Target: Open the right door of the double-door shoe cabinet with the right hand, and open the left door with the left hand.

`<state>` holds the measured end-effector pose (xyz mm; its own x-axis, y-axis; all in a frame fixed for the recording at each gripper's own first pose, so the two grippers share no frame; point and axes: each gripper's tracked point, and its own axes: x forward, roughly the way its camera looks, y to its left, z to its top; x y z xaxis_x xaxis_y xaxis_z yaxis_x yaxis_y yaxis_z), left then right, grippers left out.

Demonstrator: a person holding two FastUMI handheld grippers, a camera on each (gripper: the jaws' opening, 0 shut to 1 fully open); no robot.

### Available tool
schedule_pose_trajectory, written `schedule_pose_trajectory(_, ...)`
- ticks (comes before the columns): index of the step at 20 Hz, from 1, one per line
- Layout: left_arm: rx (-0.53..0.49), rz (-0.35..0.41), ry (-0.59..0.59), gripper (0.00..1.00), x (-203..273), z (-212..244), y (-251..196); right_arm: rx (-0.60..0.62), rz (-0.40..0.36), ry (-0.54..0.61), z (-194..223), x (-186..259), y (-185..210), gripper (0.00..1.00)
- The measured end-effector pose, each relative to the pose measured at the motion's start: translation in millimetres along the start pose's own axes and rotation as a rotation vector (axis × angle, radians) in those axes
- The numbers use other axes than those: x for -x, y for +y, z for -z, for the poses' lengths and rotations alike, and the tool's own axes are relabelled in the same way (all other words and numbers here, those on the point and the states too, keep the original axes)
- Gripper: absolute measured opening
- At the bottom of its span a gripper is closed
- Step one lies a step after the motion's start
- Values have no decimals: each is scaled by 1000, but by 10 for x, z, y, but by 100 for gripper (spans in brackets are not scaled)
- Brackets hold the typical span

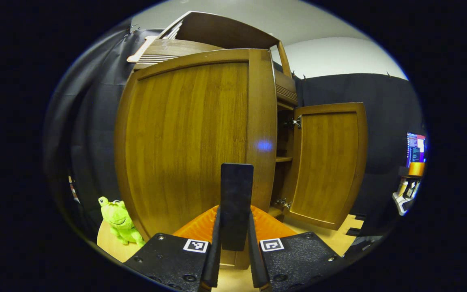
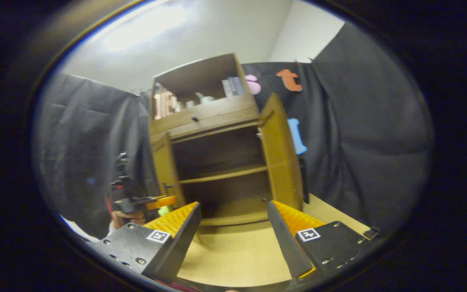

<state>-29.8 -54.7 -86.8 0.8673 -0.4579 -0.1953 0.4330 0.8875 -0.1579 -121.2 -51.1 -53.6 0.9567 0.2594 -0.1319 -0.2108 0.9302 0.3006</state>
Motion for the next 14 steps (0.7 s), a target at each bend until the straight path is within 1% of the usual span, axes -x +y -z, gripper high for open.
schedule_pose_trajectory(1,21,0,-17,33,82,-25,29,-8,52,34,48,-54,-51,96)
schedule_pose_trajectory(2,31,1,-25,32,162,-20,51,-27,74,60,90,-70,-67,100)
schedule_pose_trajectory(3,30,0,-38,34,247,-29,76,-54,67,76,93,-68,-17,98)
schedule_pose_trajectory(5,14,-12,-41,32,400,-40,141,-94,48,90,115,-84,28,98)
schedule_pose_trajectory(7,2,-25,-44,33,568,-32,236,-87,62,75,78,-92,3,98)
schedule_pose_trajectory(9,-1,-36,-57,32,736,-50,336,-44,53,51,6,-73,28,98)
schedule_pose_trajectory(11,-8,-52,-65,30,861,-65,437,17,34,30,-77,-103,139,98)
schedule_pose_trajectory(12,-17,-66,-66,30,938,-71,502,63,31,20,-109,-114,188,98)
schedule_pose_trajectory(13,-30,-88,-73,30,1001,-78,586,125,25,7,-138,-117,245,100)
schedule_pose_trajectory(14,-47,-111,-73,28,1039,-61,670,177,17,-8,-178,-109,300,98)
